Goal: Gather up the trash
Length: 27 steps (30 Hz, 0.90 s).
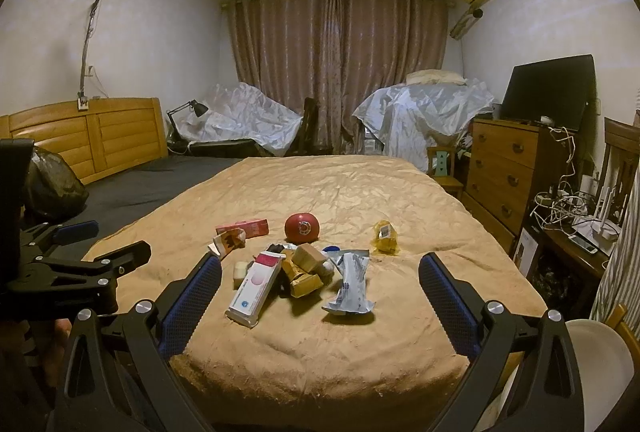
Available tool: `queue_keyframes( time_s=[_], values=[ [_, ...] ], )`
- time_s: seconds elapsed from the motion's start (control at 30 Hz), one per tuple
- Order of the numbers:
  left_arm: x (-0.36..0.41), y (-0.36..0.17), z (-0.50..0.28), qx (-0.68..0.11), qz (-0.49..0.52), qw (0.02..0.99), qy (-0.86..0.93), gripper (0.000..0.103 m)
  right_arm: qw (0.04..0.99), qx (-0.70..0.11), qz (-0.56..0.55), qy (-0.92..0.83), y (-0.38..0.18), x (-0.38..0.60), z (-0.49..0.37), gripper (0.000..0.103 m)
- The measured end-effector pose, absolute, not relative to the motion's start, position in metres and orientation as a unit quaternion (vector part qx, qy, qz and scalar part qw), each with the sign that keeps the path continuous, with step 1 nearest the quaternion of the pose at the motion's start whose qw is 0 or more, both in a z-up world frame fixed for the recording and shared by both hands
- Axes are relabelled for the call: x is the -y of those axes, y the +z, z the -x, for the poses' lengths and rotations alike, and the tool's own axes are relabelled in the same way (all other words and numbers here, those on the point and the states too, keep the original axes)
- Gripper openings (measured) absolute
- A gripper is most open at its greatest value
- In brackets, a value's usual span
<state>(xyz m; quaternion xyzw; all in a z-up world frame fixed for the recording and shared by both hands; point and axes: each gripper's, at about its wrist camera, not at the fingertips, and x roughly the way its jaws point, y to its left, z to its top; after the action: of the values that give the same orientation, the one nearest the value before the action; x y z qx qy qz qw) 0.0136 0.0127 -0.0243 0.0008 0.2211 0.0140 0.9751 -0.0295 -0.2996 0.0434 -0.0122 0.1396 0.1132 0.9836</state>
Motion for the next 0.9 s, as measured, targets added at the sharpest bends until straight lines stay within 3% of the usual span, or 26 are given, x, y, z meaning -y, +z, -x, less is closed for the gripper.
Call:
queue_keyframes(
  time_s=[0.9],
  values=[
    [-0.016, -0.030, -0.017, -0.242, 0.001, 0.970, 0.017, 0.098, 0.979, -0.159, 0.017, 0.125, 0.030, 0.294, 0.024, 0.099]
  ],
)
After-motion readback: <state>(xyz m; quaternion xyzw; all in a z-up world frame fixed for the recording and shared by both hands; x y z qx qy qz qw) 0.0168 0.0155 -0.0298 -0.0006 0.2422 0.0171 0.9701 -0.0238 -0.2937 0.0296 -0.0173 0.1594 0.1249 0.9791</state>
